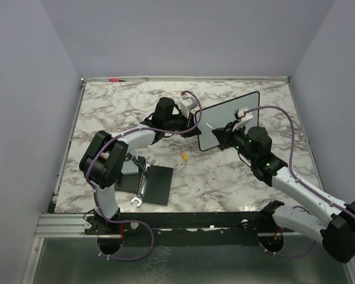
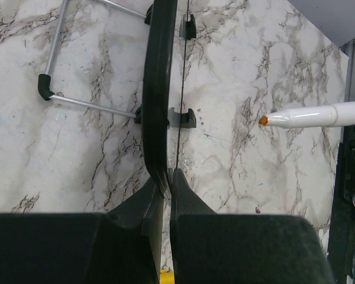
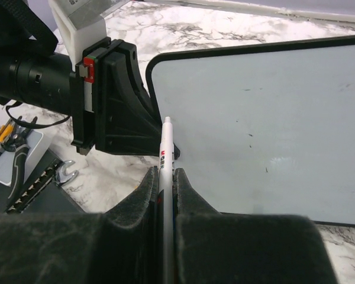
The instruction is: Write a sentence on the whiteboard
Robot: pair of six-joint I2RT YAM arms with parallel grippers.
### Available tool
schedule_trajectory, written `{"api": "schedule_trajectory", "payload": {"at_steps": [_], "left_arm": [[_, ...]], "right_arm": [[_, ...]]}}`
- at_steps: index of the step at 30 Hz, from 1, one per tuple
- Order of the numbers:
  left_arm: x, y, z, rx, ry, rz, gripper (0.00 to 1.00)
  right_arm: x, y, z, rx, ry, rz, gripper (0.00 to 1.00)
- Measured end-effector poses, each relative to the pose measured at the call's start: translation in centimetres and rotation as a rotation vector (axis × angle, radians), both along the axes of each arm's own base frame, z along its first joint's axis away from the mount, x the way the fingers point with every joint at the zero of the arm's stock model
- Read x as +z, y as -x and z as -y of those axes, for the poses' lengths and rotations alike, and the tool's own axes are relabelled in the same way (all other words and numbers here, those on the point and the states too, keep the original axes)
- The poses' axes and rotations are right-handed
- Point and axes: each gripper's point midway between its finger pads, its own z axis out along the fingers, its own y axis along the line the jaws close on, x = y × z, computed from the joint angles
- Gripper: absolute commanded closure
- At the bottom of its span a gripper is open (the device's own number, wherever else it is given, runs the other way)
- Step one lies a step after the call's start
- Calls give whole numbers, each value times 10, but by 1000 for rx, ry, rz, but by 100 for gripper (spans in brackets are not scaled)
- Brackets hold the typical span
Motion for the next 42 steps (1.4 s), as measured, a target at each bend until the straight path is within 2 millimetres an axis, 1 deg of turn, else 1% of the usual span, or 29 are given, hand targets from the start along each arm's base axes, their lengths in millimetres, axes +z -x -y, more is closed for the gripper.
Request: {"api": "schedule_trajectory", "payload": {"at_steps": [3, 8, 12, 22, 28, 42], "left_arm": [[0, 0, 0, 0, 0, 0, 100], [0, 0, 0, 0, 0, 0, 100], [0, 0, 0, 0, 0, 0, 100], [0, 1, 1, -2, 0, 1, 100], [0, 1, 0, -2, -1, 1, 100], [-1, 1, 1, -2, -5, 4, 100]], "right_arm": [[1, -3, -6, 21, 3, 8, 99], [12, -10, -14, 44, -8, 43, 99], [15, -15, -17, 47, -9, 55, 99], [7, -25, -23, 49, 9, 48, 99], [6, -31, -27, 49, 8, 51, 99], [4, -36, -26, 30, 14, 58, 99]]}}
